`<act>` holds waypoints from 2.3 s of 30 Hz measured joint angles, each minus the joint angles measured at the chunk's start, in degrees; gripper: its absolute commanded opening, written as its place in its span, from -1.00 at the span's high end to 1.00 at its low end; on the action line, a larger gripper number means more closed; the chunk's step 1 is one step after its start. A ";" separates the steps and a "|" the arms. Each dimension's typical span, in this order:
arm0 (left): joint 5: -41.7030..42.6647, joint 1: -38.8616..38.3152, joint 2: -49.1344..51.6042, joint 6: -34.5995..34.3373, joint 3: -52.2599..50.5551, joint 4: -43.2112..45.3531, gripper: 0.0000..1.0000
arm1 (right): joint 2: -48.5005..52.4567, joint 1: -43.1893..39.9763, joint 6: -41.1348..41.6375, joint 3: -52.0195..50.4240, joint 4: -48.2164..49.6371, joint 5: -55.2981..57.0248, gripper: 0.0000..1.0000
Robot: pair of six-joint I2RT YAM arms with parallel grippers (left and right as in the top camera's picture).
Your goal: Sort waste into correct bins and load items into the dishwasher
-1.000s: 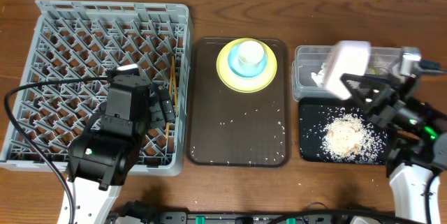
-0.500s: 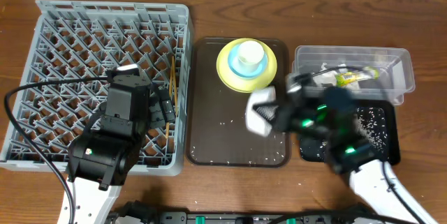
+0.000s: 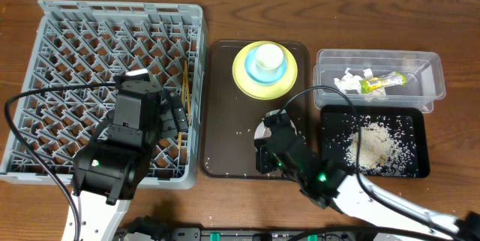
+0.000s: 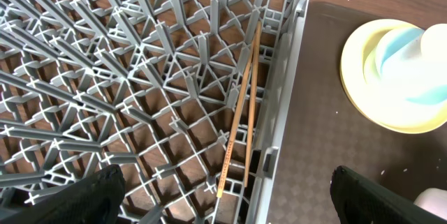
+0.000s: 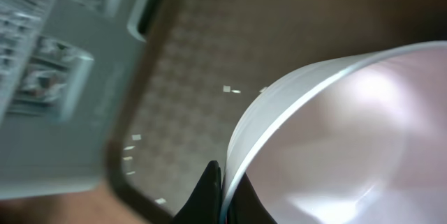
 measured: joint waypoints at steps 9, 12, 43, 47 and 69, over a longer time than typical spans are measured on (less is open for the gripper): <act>0.00 0.00 0.00 -0.02 0.00 -0.02 -0.89 | 2.34 0.00 -0.66 1.03 0.13 1.29 0.32; -0.02 0.00 0.00 0.00 0.00 -0.02 -0.89 | 2.34 -0.02 -2.05 2.82 -1.42 0.42 -0.01; 0.00 0.00 0.00 -0.02 0.00 -0.02 -0.89 | -8.96 -57.70 -4.42 27.17 -63.23 3.72 -0.91; -0.02 0.00 0.00 -0.02 0.00 -0.02 -0.89 | -9.20 -59.36 -4.90 27.17 -64.65 3.65 -0.99; 0.00 0.00 0.00 -0.02 0.00 -0.02 -0.89 | -9.20 -59.39 -4.90 27.19 -64.65 3.61 -0.99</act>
